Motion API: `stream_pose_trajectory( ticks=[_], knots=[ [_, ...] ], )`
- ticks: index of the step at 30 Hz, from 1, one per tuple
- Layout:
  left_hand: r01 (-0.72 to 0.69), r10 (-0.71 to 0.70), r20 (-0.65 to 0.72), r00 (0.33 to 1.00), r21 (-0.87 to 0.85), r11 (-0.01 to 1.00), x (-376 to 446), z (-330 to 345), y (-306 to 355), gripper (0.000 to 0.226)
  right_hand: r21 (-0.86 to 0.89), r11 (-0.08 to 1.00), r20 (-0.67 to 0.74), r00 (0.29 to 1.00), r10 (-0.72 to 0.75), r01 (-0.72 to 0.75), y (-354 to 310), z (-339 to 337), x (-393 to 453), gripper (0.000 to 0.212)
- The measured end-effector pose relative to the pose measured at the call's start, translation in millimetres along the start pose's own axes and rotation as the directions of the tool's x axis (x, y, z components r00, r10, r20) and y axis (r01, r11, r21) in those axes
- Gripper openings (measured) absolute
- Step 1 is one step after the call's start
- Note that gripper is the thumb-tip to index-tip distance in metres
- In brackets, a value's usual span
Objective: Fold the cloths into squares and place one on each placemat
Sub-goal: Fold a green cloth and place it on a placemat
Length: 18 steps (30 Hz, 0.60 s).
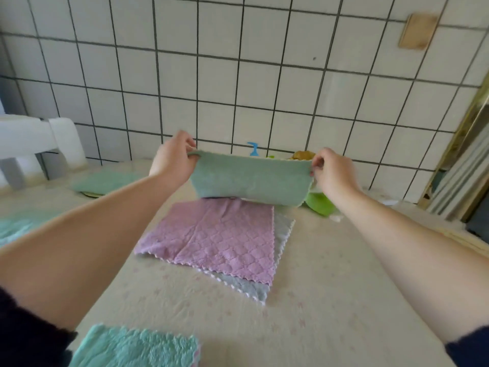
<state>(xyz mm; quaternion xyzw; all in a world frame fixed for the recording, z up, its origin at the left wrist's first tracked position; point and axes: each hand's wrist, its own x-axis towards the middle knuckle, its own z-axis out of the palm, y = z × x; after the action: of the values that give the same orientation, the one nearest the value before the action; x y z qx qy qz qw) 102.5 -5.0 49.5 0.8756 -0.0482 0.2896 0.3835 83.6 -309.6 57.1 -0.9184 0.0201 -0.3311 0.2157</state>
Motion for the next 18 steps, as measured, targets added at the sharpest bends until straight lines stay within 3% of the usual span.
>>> stream_pose_trajectory(
  ticks=[2, 6, 10, 13, 18],
  knots=[
    [0.009, -0.016, -0.055, 0.998, -0.14, 0.99, 12, -9, 9, 0.024, 0.115, 0.992, -0.065, 0.996, 0.053, -0.045, -9, -14, 11, 0.01],
    [-0.084, 0.064, -0.114, 0.991, -0.176, 0.981, 11, -26, 30, 0.02, 0.181, 0.983, -0.109, 0.994, 0.016, 0.004, -15, -40, 12, 0.026],
    [-0.135, 0.123, -0.072, 0.99, -0.205, 0.969, -26, -38, 32, 0.013, 0.227, 0.974, -0.093, 0.995, 0.038, -0.016, 2, -50, -17, 0.017],
    [-0.154, 0.154, -0.013, 0.988, -0.166, 0.974, -72, -42, 27, 0.009, 0.341, 0.938, -0.023, 0.997, 0.08, -0.068, 12, -55, -58, 0.009],
    [-0.045, 0.07, 0.13, 0.989, -0.181, 0.982, -129, -43, 6, 0.007, 0.449, 0.877, 0.185, 0.978, 0.097, -0.172, 29, -59, -127, 0.005]
  ],
)
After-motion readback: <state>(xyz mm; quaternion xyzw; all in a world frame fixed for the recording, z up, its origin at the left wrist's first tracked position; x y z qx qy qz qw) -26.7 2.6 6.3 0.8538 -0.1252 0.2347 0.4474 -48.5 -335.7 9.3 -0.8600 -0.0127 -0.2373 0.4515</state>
